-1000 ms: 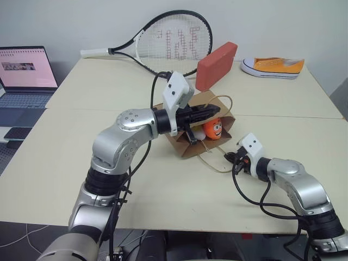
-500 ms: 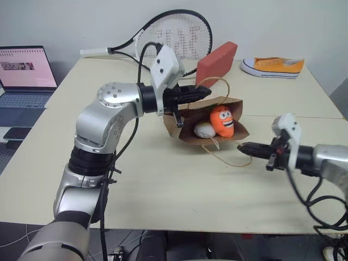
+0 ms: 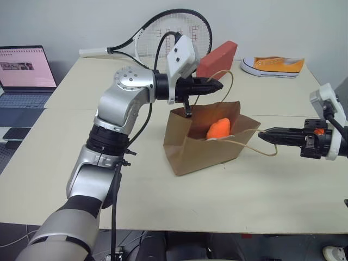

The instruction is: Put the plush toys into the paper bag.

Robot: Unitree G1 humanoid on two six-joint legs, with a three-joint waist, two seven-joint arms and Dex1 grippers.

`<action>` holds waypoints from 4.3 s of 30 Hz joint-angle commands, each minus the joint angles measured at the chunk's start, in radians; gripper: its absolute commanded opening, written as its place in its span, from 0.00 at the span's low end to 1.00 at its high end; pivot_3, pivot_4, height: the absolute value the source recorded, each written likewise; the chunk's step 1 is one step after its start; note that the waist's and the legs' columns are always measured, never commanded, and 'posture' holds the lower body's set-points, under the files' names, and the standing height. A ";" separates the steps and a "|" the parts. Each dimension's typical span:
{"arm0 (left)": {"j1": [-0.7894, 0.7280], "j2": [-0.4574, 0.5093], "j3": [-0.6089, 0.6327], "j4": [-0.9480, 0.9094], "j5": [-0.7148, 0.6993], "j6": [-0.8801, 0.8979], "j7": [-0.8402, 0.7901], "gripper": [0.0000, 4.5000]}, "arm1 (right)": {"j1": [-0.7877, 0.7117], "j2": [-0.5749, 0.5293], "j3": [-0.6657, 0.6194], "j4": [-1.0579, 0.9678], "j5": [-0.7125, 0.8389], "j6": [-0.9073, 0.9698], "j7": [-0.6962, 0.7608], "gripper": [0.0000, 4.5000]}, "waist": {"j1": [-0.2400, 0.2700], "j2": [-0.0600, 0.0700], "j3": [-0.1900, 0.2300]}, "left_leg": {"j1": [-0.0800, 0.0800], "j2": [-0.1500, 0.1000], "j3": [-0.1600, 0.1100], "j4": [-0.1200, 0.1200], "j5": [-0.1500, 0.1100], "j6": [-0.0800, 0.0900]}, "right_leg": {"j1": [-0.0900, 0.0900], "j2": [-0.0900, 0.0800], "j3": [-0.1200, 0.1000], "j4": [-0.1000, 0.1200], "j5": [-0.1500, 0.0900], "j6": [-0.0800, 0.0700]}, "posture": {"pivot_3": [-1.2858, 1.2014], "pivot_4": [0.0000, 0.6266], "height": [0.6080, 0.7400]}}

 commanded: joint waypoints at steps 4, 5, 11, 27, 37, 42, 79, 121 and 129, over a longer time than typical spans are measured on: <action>-0.053 -0.045 0.005 0.060 0.033 -0.063 -0.010 0.00 | -0.041 -0.023 -0.002 0.022 0.007 -0.043 -0.014 0.01 | 0.000 0.000 0.000 | -0.003 0.000 0.000 0.000 0.000 0.000 | -0.003 0.000 0.000 0.001 0.000 0.000 | 0.52 0.24 1.00; -0.056 -0.053 0.008 0.069 0.034 -0.068 -0.010 0.00 | -0.050 -0.027 -0.001 0.025 0.009 -0.044 -0.015 0.01 | 0.001 0.000 0.000 | -0.003 0.000 0.000 0.000 0.000 0.000 | -0.003 0.000 0.000 0.001 0.000 0.001 | 0.52 0.24 1.00; -0.073 -0.077 0.037 0.083 0.020 -0.070 -0.006 0.00 | -0.088 -0.053 -0.019 0.035 0.035 -0.039 -0.021 0.01 | 0.001 0.000 0.000 | -0.004 0.000 0.000 0.000 0.000 0.000 | -0.004 0.000 0.000 0.001 0.000 0.001 | 0.52 0.24 1.00; -0.059 -0.122 0.030 0.121 0.022 -0.029 -0.005 0.10 | -0.090 -0.017 0.056 0.101 -0.084 -0.113 -0.105 0.04 | -0.001 0.000 0.000 | -0.005 0.000 0.000 0.001 0.000 0.000 | -0.004 0.000 0.000 0.001 0.001 0.001 | 0.52 0.24 1.00; 0.007 -0.001 0.085 -0.032 -0.058 0.077 -0.086 0.78 | -0.159 -0.030 0.010 0.133 -0.075 -0.104 -0.106 0.79 | -0.002 0.000 0.000 | -0.005 0.000 -0.001 0.000 0.000 0.000 | -0.005 0.000 0.000 0.002 0.000 0.001 | 0.52 0.24 1.00; 0.059 0.075 0.123 -0.096 -0.066 0.111 -0.058 1.00 | -0.162 -0.074 -0.020 0.162 -0.108 -0.153 -0.078 1.00 | 0.000 0.001 0.000 | -0.005 0.000 -0.001 0.001 0.000 0.000 | -0.005 0.000 0.000 0.002 0.000 0.001 | 0.52 0.24 1.00; 0.622 0.044 0.156 -0.496 -0.149 0.069 0.246 1.00 | 0.272 -0.072 -0.122 -0.255 -0.095 -0.447 0.143 1.00 | 0.005 0.000 0.000 | 0.002 0.000 0.001 0.004 0.000 0.000 | 0.004 0.000 0.001 0.001 -0.003 -0.005 | 0.52 0.24 1.00; 0.578 -0.081 0.075 -0.307 -0.066 -0.053 0.243 0.41 | 0.210 -0.074 -0.031 -0.326 -0.001 -0.513 0.045 1.00 | 0.005 0.000 0.000 | 0.002 0.000 0.001 0.004 0.000 0.000 | 0.004 0.000 0.001 0.000 -0.003 -0.005 | 0.52 0.24 1.00; 0.568 -0.088 0.075 -0.272 -0.054 -0.096 0.228 0.01 | 0.232 -0.063 -0.030 -0.332 -0.053 -0.550 0.027 1.00 | 0.005 0.000 0.000 | 0.002 0.000 0.001 0.004 0.000 0.000 | 0.004 0.000 0.001 0.000 -0.003 -0.005 | 0.52 0.24 1.00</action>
